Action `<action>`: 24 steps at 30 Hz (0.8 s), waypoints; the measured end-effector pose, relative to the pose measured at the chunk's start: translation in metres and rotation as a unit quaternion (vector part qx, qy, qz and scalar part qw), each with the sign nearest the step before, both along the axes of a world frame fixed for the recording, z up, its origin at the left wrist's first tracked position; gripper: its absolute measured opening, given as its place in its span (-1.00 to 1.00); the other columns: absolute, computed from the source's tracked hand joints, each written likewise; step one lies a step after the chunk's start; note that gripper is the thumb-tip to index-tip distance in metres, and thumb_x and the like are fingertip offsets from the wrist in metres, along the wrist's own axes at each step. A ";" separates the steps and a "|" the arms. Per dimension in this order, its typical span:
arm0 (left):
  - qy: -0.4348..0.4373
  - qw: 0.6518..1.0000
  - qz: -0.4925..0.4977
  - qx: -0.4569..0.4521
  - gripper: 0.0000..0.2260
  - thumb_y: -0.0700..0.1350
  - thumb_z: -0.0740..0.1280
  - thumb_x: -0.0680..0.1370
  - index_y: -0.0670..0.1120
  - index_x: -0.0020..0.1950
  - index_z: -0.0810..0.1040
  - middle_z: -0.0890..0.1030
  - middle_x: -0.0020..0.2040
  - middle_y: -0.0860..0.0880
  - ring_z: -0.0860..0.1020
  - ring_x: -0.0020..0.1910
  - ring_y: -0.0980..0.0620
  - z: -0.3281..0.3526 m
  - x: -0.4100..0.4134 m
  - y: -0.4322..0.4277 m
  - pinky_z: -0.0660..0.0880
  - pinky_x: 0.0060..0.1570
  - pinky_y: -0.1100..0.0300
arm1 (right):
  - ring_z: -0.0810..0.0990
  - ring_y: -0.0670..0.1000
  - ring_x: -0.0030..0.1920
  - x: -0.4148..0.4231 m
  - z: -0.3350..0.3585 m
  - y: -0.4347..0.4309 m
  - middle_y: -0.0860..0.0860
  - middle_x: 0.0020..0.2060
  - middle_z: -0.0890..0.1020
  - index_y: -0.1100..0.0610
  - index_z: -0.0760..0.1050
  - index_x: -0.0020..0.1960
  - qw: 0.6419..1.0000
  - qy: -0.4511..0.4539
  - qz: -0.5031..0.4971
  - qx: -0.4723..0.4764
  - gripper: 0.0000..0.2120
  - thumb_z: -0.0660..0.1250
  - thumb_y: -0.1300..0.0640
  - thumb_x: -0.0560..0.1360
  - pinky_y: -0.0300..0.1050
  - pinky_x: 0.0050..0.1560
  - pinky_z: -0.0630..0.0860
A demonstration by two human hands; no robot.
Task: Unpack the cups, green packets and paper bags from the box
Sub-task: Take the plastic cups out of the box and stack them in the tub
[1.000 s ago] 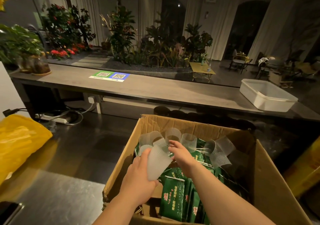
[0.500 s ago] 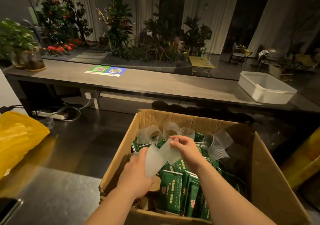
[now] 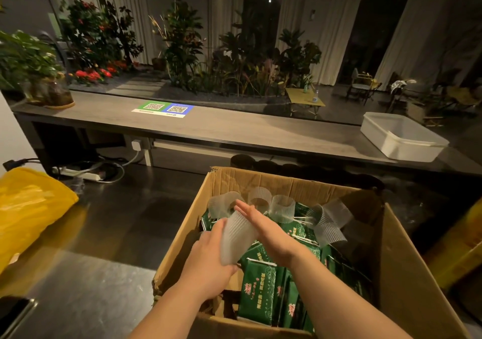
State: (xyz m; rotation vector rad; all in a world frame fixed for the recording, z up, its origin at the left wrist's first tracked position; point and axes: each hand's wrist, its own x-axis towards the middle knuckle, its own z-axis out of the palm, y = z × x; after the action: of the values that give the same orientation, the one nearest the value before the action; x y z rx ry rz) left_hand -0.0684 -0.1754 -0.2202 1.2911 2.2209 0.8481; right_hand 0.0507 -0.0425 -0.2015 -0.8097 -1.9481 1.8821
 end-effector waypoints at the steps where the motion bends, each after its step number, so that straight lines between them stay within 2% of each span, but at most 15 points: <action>1: 0.003 1.000 0.010 0.012 -0.09 0.00 0.55 0.47 0.30 0.54 -0.06 0.31 0.40 0.11 0.38 0.29 0.06 0.001 -0.001 0.000 0.53 0.28 -0.05 | 0.36 -0.09 0.44 -0.003 0.000 0.000 -0.16 0.47 0.44 -0.13 0.34 0.54 0.999 0.032 -0.024 -0.031 -0.45 0.03 -0.33 0.65 0.02 0.44 0.23; 3: 0.003 0.998 0.033 0.045 -0.12 0.01 0.53 0.48 0.29 0.54 -0.05 0.31 0.37 0.10 0.38 0.26 0.07 0.004 -0.001 -0.001 0.53 0.26 -0.05 | 0.53 -0.02 0.27 -0.011 -0.001 0.007 0.00 0.30 0.59 0.02 0.48 0.37 0.980 0.078 -0.161 -0.090 -0.56 0.05 -0.19 0.71 0.01 0.31 0.40; 5: -0.001 0.994 0.071 0.083 -0.12 0.03 0.52 0.49 0.27 0.56 -0.07 0.30 0.40 0.10 0.35 0.26 0.10 0.008 -0.001 -0.002 0.50 0.27 -0.04 | 0.58 0.05 0.01 -0.021 -0.005 0.015 0.17 0.13 0.63 0.13 0.53 0.16 0.960 -0.012 -0.276 -0.047 -0.75 0.14 0.03 0.72 -0.02 0.04 0.50; 6: -0.008 0.990 0.094 0.101 -0.11 0.03 0.52 0.50 0.25 0.57 -0.07 0.29 0.42 0.10 0.34 0.26 0.09 0.010 -0.001 -0.002 0.48 0.27 -0.05 | 0.57 0.05 -0.08 -0.024 -0.010 0.018 0.19 0.08 0.63 0.15 0.53 0.13 0.958 -0.088 -0.272 -0.015 -0.81 0.17 0.11 0.70 -0.03 -0.06 0.52; 8: -0.029 0.982 0.135 0.131 -0.12 0.03 0.52 0.50 0.23 0.57 -0.05 0.27 0.47 0.07 0.36 0.33 0.03 0.011 -0.002 -0.002 0.48 0.31 -0.11 | 0.56 0.01 -0.22 -0.032 -0.018 0.013 0.14 0.00 0.62 0.18 0.49 0.20 0.967 -0.199 -0.162 0.008 -0.85 0.22 0.18 0.67 -0.11 -0.23 0.52; 9: -0.036 0.978 0.152 0.139 -0.13 0.03 0.52 0.50 0.21 0.57 -0.05 0.26 0.48 0.06 0.37 0.36 -0.02 0.012 -0.003 -0.002 0.47 0.33 -0.14 | 0.55 -0.01 -0.26 -0.036 -0.023 0.008 0.13 0.02 0.61 0.17 0.45 0.28 0.969 -0.225 -0.101 -0.003 -0.79 0.25 0.19 0.66 -0.15 -0.33 0.50; 11: -0.045 0.974 0.173 0.143 -0.13 0.03 0.53 0.50 0.21 0.57 -0.04 0.26 0.50 0.03 0.37 0.39 -0.06 0.011 -0.004 -0.003 0.47 0.36 -0.17 | 0.55 -0.01 -0.27 -0.044 -0.028 -0.003 0.16 0.09 0.60 0.08 0.37 0.43 0.977 -0.209 -0.020 -0.044 -0.61 0.29 0.24 0.62 -0.20 -0.41 0.46; 13: -0.046 0.974 0.171 0.138 -0.13 0.02 0.53 0.49 0.21 0.57 -0.03 0.26 0.49 0.03 0.36 0.41 -0.06 0.011 -0.003 -0.002 0.47 0.37 -0.17 | 0.56 0.01 -0.23 -0.054 -0.034 -0.012 0.13 0.02 0.60 0.09 0.45 0.36 0.980 -0.190 0.043 -0.040 -0.65 0.24 0.31 0.61 -0.16 -0.34 0.50; 15: -0.037 0.976 0.168 0.130 -0.12 0.02 0.54 0.48 0.23 0.56 -0.01 0.25 0.49 0.06 0.34 0.42 -0.04 0.011 -0.001 -0.002 0.47 0.36 -0.16 | 0.59 0.04 -0.20 -0.060 -0.040 -0.017 0.09 -0.07 0.62 0.19 0.56 0.24 0.979 -0.190 0.042 -0.059 -0.71 0.21 0.38 0.60 -0.10 -0.28 0.59; 17: -0.038 0.974 0.178 0.133 -0.13 0.03 0.55 0.47 0.25 0.53 -0.01 0.26 0.49 0.08 0.35 0.41 -0.03 0.011 -0.001 -0.002 0.48 0.36 -0.17 | 0.65 0.08 -0.13 -0.065 -0.045 -0.018 0.08 -0.08 0.67 0.19 0.62 0.09 0.979 -0.168 -0.025 -0.111 -0.75 0.26 0.42 0.56 -0.10 -0.28 0.65; 20: -0.042 0.975 0.173 0.131 -0.13 0.06 0.55 0.47 0.25 0.53 -0.01 0.25 0.49 0.09 0.35 0.40 -0.03 0.010 -0.003 -0.002 0.47 0.36 -0.16 | 0.67 0.16 -0.01 -0.063 -0.047 -0.010 0.15 -0.03 0.70 0.19 0.61 -0.05 0.966 -0.134 -0.183 -0.126 -0.89 0.43 0.36 0.48 0.02 -0.03 0.67; 21: -0.040 0.979 0.162 0.119 -0.14 0.05 0.54 0.48 0.24 0.53 -0.02 0.24 0.49 0.09 0.34 0.40 -0.03 0.009 -0.004 -0.002 0.46 0.35 -0.13 | 0.67 0.16 -0.01 -0.059 -0.043 -0.005 0.14 -0.04 0.69 0.21 0.59 -0.03 0.955 -0.117 -0.233 -0.142 -0.84 0.53 0.29 0.44 0.06 0.02 0.66; 24: -0.033 0.988 0.126 0.083 -0.14 0.00 0.53 0.48 0.23 0.54 -0.02 0.27 0.45 0.09 0.34 0.32 0.03 0.007 -0.006 -0.002 0.46 0.29 -0.07 | 0.62 0.18 0.07 -0.037 -0.029 0.010 0.12 0.04 0.64 0.25 0.51 0.11 0.924 -0.089 -0.326 -0.178 -0.44 0.67 0.01 0.29 0.20 0.11 0.59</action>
State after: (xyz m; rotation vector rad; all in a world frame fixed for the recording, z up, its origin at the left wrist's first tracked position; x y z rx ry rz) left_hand -0.0744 -0.1778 -0.2136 1.0469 2.3334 1.1750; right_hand 0.0139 -0.0327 -0.2303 -1.5531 -1.1813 1.7795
